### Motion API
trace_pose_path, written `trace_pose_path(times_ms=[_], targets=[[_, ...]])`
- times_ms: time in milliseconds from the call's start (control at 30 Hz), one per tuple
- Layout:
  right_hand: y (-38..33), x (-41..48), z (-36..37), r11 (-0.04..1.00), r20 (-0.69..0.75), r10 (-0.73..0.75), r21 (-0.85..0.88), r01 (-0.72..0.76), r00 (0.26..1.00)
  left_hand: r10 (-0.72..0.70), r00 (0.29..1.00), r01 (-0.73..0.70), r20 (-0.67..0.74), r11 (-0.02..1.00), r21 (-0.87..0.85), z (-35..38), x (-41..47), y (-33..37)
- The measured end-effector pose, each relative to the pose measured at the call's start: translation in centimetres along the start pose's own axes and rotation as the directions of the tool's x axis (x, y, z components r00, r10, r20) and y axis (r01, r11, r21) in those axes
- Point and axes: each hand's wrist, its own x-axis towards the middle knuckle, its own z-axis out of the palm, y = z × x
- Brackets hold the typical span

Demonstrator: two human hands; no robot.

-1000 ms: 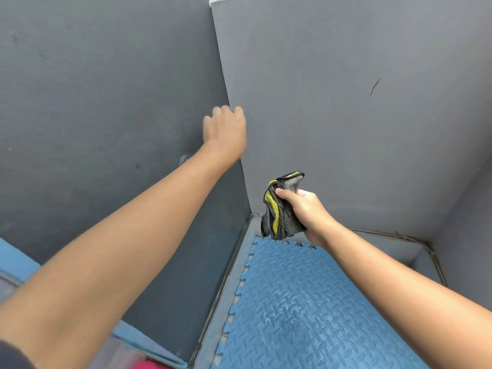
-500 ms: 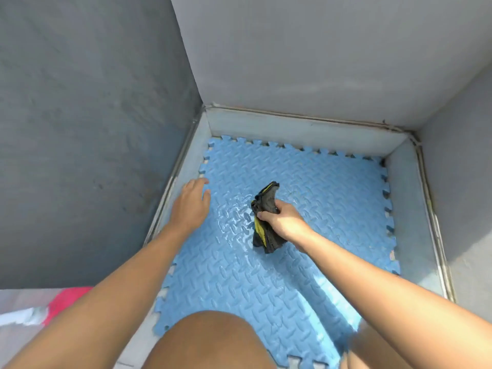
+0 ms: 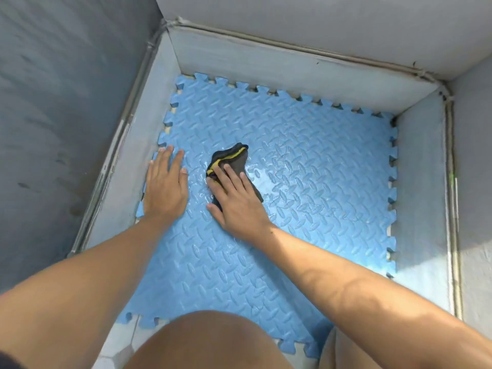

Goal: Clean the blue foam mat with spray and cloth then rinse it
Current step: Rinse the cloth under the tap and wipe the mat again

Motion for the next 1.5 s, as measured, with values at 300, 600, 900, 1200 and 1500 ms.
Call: trace_pose_path(times_ms=[300,600,900,1200,1500], targets=[[15.4,2.3,-5.0,0.915,-0.181,0.404,0.065,-0.399,0.896,-0.001,0.999,0.001,-0.039,1.000,-0.008,0.0,-0.3,0.3],[24.0,-1.9,-7.7,0.646,-0.277,0.760,0.226,-0.729,0.588,-0.001,0.999,0.001,-0.054,1.000,-0.004,0.0,-0.3,0.6],[5.0,13.4,-2.1,0.945,-0.289,0.269,0.265,-0.193,0.919,0.002,0.997,-0.003,-0.082,1.000,-0.016,0.1,-0.3,0.5],[4.8,16.0,-1.2,0.997,-0.138,0.054,0.069,-0.044,0.989,-0.001,0.997,-0.001,-0.076,1.000,-0.026,0.3,-0.2,0.2],[26.7,-0.1,-7.9,0.732,-0.382,0.651,0.088,-0.675,0.656,-0.007,0.997,0.004,-0.076,0.999,-0.039,0.0,-0.3,0.5]])
